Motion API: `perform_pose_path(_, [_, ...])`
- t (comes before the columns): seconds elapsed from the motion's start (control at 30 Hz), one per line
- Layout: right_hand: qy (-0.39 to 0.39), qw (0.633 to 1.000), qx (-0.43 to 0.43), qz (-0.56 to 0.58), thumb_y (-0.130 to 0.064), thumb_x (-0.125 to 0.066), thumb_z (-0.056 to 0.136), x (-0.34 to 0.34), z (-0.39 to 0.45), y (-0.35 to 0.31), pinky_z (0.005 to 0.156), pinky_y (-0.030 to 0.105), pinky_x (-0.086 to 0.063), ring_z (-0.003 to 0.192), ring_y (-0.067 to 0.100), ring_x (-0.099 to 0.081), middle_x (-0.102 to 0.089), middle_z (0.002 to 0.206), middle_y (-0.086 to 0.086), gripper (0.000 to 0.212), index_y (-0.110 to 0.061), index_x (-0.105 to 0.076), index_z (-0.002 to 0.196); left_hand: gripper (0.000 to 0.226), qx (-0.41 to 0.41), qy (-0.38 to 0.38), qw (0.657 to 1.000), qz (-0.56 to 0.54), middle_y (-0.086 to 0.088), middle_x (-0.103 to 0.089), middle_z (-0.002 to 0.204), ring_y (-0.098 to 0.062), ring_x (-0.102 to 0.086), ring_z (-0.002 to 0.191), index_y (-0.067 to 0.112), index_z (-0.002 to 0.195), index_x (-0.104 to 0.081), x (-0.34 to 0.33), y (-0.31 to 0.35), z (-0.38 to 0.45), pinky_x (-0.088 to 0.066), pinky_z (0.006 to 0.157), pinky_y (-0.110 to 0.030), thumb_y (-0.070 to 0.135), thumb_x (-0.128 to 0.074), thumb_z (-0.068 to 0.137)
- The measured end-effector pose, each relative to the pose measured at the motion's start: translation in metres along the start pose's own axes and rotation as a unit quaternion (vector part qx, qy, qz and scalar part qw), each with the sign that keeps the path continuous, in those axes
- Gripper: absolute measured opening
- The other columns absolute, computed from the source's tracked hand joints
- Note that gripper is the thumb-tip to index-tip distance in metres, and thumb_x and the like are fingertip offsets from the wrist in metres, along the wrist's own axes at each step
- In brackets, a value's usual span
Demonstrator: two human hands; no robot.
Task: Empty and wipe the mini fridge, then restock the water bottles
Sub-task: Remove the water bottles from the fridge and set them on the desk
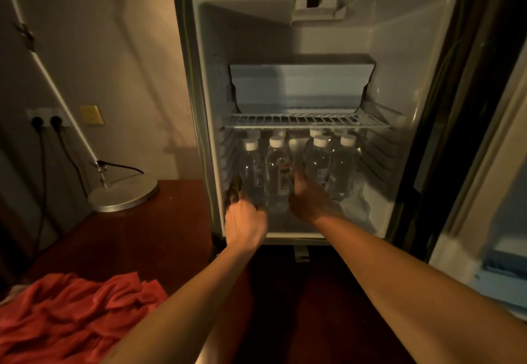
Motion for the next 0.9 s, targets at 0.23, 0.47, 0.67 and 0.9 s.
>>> perform_pose_path(0.23, [0.06, 0.998, 0.017, -0.026, 0.006, -0.045, 0.087, -0.009, 0.017, -0.001, 0.069, 0.033, -0.039, 0.094, 0.04, -0.06, -0.048, 0.128, 0.029, 0.086, -0.02, 0.0, 0.156, 0.047, -0.005, 0.02, 0.999, -0.039, -0.02, -0.058, 0.126, -0.04, -0.058, 0.111, 0.003, 0.133, -0.043, -0.005, -0.013, 0.01, -0.05, 0.093, -0.047, 0.017, -0.055, 0.09])
perform_pose_path(0.47, [0.123, 0.989, 0.025, -0.081, -0.003, -0.046, 0.092, -0.012, 0.029, 0.008, 0.061, 0.034, -0.036, 0.087, 0.041, -0.063, -0.063, 0.097, 0.024, 0.028, -0.005, -0.054, 0.118, 0.063, -0.017, -0.021, 0.999, -0.04, -0.02, -0.033, 0.146, -0.045, -0.045, 0.124, 0.006, 0.148, -0.023, -0.023, -0.016, 0.008, -0.04, 0.098, -0.05, 0.014, -0.053, 0.092])
perform_pose_path(0.67, [0.124, 0.989, 0.052, -0.068, -0.008, -0.049, 0.093, -0.013, 0.025, 0.013, 0.059, 0.033, -0.037, 0.077, 0.039, -0.064, -0.066, 0.083, 0.021, 0.019, -0.005, -0.058, 0.109, 0.059, -0.094, -0.009, 0.995, 0.042, -0.012, -0.02, 0.143, -0.044, -0.05, 0.113, 0.012, 0.14, -0.029, -0.015, -0.013, -0.002, -0.05, 0.082, -0.046, 0.006, -0.055, 0.089])
perform_pose_path(0.9, [0.084, 0.995, 0.048, -0.036, -0.03, -0.042, 0.098, -0.004, -0.007, 0.006, 0.067, 0.032, -0.037, 0.092, 0.033, -0.064, -0.066, 0.103, 0.011, 0.025, -0.019, -0.049, 0.12, 0.084, -0.115, -0.043, 0.98, 0.157, 0.007, 0.024, 0.16, -0.043, -0.06, 0.101, 0.026, 0.156, -0.012, -0.008, -0.014, 0.016, -0.049, 0.067, -0.04, 0.007, -0.055, 0.086])
Point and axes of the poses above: each hand's wrist, its own z-axis towards the middle knuckle, its own x-axis out of the back of the hand, y = z × x, the point moved 5 cm from there along z, towards the middle knuckle
